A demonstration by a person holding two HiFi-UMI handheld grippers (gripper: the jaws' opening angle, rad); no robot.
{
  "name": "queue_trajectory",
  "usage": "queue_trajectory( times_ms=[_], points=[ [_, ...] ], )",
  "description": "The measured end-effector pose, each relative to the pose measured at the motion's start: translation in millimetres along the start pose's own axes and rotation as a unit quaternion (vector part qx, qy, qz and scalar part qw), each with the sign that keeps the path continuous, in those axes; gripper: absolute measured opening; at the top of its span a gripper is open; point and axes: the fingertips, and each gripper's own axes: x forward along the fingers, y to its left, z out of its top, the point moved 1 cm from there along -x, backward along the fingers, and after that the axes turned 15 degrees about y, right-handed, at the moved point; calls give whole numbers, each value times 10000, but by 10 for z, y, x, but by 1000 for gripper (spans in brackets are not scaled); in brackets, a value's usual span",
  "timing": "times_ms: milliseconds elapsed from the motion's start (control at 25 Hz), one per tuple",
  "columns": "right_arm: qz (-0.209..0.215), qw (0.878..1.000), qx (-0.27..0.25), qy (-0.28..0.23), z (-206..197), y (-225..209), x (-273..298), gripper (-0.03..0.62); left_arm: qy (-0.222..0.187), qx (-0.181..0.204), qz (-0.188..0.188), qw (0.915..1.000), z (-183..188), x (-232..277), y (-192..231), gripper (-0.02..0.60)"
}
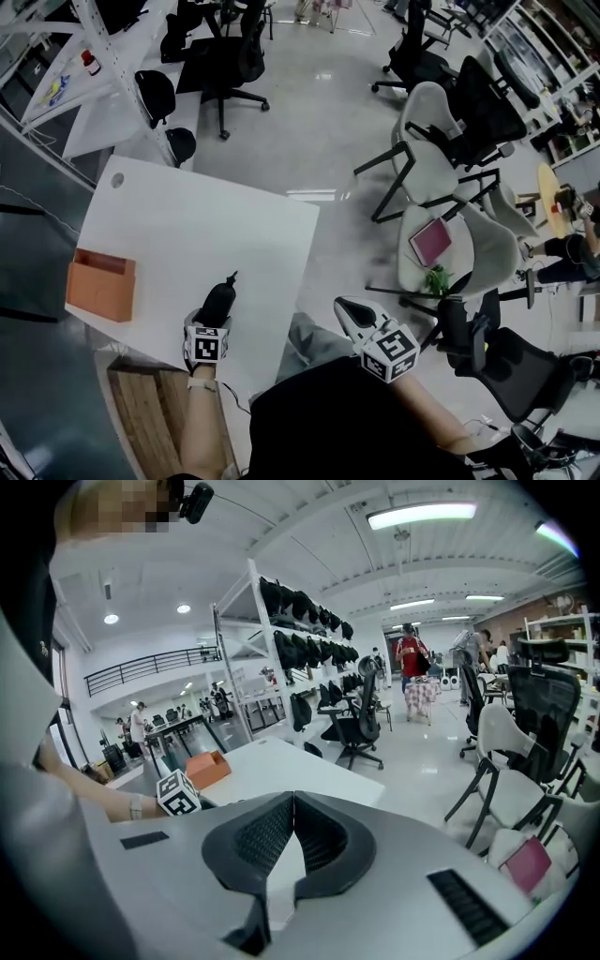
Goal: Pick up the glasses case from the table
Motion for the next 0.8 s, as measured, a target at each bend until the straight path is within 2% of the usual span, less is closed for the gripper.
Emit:
queue_trajectory(
  times_ms=[400, 800],
  points=[
    [303, 9991, -272, -89, 84, 224, 43, 26, -508, -308, 243, 9979, -51, -494, 78, 359],
    [882, 9927, -807, -148, 305, 622, 172, 26, -1151, -775, 417, 9894, -236, -1139, -21, 358]
  ],
)
